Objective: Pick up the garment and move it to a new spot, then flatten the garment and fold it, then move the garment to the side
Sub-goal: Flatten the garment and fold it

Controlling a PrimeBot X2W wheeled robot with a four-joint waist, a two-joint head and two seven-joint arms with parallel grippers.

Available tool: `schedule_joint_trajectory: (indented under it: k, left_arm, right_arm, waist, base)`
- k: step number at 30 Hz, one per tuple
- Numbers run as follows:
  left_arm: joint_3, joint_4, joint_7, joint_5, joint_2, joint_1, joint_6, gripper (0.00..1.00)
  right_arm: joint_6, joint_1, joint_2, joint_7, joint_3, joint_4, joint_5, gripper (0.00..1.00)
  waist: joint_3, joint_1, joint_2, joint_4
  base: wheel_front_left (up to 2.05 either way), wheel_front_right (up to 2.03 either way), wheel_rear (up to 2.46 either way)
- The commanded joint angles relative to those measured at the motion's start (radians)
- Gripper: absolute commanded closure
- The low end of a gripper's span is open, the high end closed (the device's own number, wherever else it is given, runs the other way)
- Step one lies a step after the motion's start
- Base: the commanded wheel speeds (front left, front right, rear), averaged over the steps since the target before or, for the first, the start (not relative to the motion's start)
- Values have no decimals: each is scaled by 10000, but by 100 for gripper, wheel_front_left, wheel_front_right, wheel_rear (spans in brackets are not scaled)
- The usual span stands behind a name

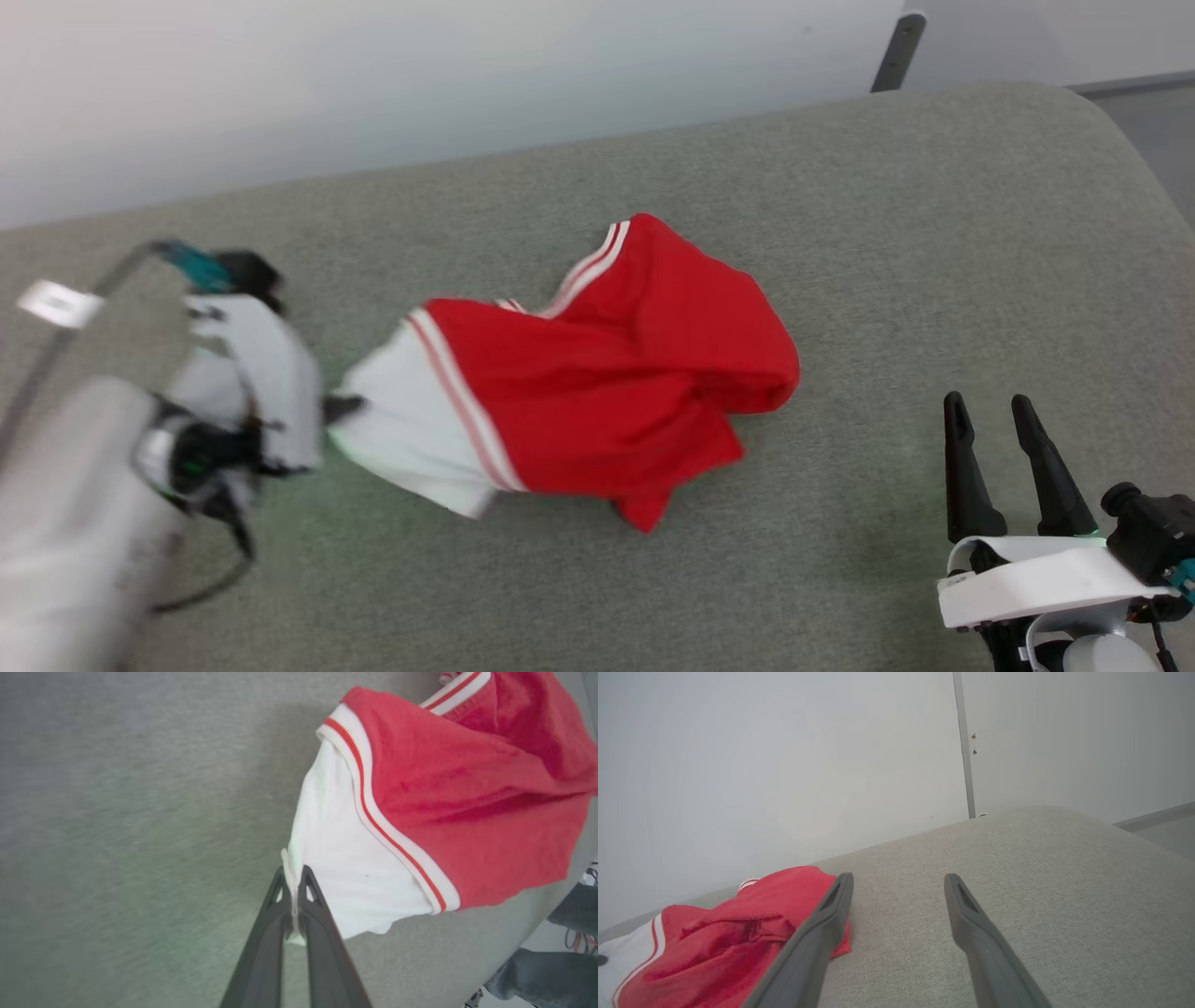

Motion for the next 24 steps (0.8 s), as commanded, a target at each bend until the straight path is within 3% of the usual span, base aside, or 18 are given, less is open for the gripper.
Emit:
schedule_joint_trajectory:
  k: [1, 11, 20, 21, 22, 23, 24]
  left_arm:
    - [63, 47, -28, 108, 140, -139, 69, 100]
    - [127, 671, 70, 718, 1499, -344, 487, 100]
    - [10, 1688, -874, 987, 1357, -22, 405, 100]
    - [49, 1772, -971, 939, 1300, -46, 374, 88]
    - [59, 1824, -1096, 940, 1253, -89, 336, 55]
    - [59, 1862, -1264, 987, 1218, -130, 287, 0]
    - [87, 1880, -1453, 1006, 1192, -166, 267, 0]
  right_arm:
    - [4, 138, 2, -53, 31, -13, -60, 0]
    - [4, 18, 18, -54, 93, -12, -34, 0]
    - [4, 3, -93, -54, 44, -34, -53, 0]
    - [4, 13, -115, -53, 34, -37, -71, 0]
    - [4, 13, -145, -54, 33, -29, -93, 0]
    - [4, 10, -171, -54, 64, -13, -99, 0]
    - [4, -10, -212, -54, 120, 4, -100, 0]
  waist:
    - [-39, 0, 0, 81]
    - [36, 0, 0, 102]
    - [144, 0, 0, -55]
    - [144, 0, 0, -40]
    - [133, 0, 0, -14]
    - [111, 0, 0, 21]
    - [90, 0, 0, 62]
  base:
    - [0, 0, 0]
    - [0, 0, 0]
    - [0, 0, 0]
    - [0, 0, 0]
    - [0, 0, 0]
    - [0, 0, 0]
    - [0, 0, 0]
